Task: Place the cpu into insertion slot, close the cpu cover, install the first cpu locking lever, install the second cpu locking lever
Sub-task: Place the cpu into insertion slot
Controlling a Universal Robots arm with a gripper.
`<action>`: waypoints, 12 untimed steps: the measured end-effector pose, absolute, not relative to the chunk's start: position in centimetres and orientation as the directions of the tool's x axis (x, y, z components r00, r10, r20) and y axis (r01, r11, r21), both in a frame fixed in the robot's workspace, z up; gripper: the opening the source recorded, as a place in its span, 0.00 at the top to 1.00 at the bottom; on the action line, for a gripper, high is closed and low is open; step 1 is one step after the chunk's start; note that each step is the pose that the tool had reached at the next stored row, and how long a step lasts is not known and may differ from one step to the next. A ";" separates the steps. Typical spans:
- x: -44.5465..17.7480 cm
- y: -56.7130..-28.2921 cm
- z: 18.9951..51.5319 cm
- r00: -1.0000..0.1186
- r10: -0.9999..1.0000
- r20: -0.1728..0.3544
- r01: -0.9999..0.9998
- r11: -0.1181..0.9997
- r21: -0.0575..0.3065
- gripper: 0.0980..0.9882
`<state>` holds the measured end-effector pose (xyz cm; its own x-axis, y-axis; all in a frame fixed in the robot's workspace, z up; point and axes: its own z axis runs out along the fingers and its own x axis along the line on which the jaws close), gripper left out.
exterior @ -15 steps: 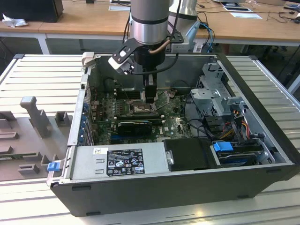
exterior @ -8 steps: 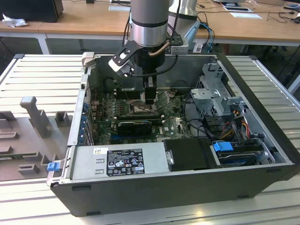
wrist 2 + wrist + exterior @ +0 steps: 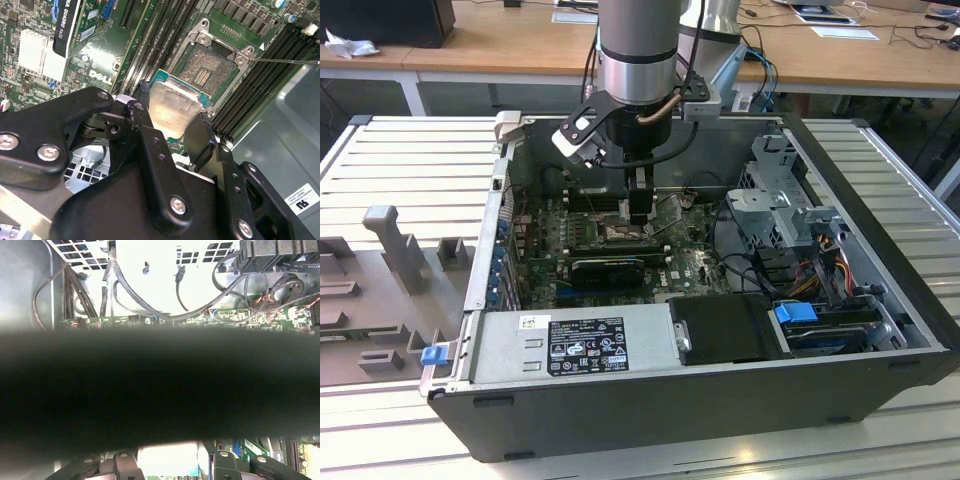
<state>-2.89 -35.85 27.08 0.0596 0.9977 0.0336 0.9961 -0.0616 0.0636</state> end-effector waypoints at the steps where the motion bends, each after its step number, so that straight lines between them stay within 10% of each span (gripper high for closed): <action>1: -2.9 -35.9 27.0 0.060 0.998 0.034 0.996 -0.062 0.064 0.52; 12: -2.9 -35.9 26.4 0.060 0.998 0.037 0.996 -0.062 0.063 0.52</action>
